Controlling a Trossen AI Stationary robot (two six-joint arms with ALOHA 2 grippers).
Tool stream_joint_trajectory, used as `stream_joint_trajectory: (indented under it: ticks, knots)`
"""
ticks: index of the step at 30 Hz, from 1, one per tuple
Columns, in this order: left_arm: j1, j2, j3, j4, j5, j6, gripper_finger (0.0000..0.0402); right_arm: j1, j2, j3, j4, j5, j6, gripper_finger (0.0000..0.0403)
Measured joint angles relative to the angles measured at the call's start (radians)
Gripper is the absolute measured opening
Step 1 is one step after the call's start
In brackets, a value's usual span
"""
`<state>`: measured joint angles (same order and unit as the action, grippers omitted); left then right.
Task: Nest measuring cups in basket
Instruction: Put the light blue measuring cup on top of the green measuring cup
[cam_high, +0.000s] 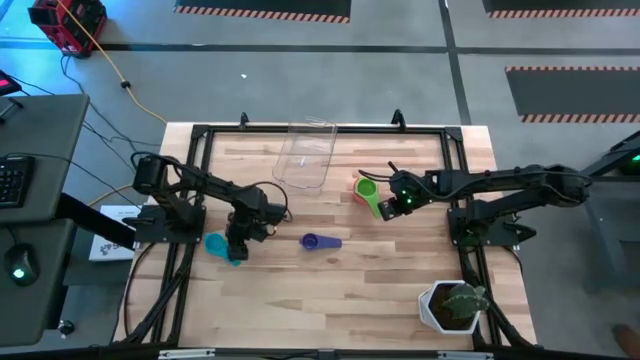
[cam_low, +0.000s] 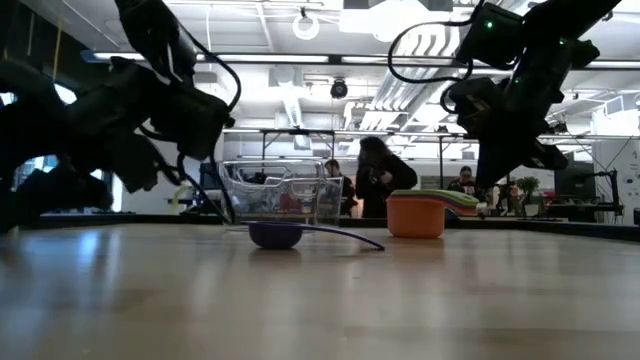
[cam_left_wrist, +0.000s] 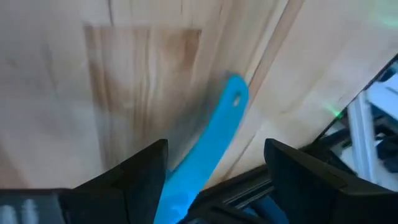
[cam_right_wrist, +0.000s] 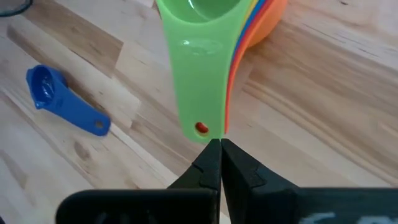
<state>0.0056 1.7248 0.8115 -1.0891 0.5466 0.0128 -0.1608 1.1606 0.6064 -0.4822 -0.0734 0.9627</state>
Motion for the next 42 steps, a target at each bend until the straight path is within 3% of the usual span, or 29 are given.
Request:
stream_joint_trajectory:
  ticks: [8,14,18,25,27,38,42]
  knots:
    - [-0.06,-0.001,-0.044,0.063,0.002,-0.048,0.0257,0.0,0.0,0.0,0.011,0.003,0.005,0.0]
    - [-0.109,-0.001,-0.044,0.063,-0.01,0.014,0.0238,0.0,0.0,0.0,0.013,0.012,0.005,0.0]
    - [-0.162,-0.002,-0.043,0.066,-0.074,0.064,0.0188,0.0,0.0,0.0,0.013,0.012,0.006,0.0]
    - [-0.19,0.002,-0.046,0.075,-0.109,0.131,0.0036,0.0,0.0,0.0,0.014,0.011,0.008,0.0]
    - [-0.183,0.002,-0.046,0.076,-0.114,0.13,0.001,0.0,0.0,0.0,0.014,0.011,0.008,0.0]
    - [-0.098,-0.034,0.05,0.014,-0.112,0.13,0.0001,0.0,0.0,0.0,0.013,0.012,0.006,0.0]
    - [-0.053,-0.138,0.089,-0.013,-0.113,0.058,0.0,0.0,0.0,0.0,0.014,0.017,0.005,0.0]
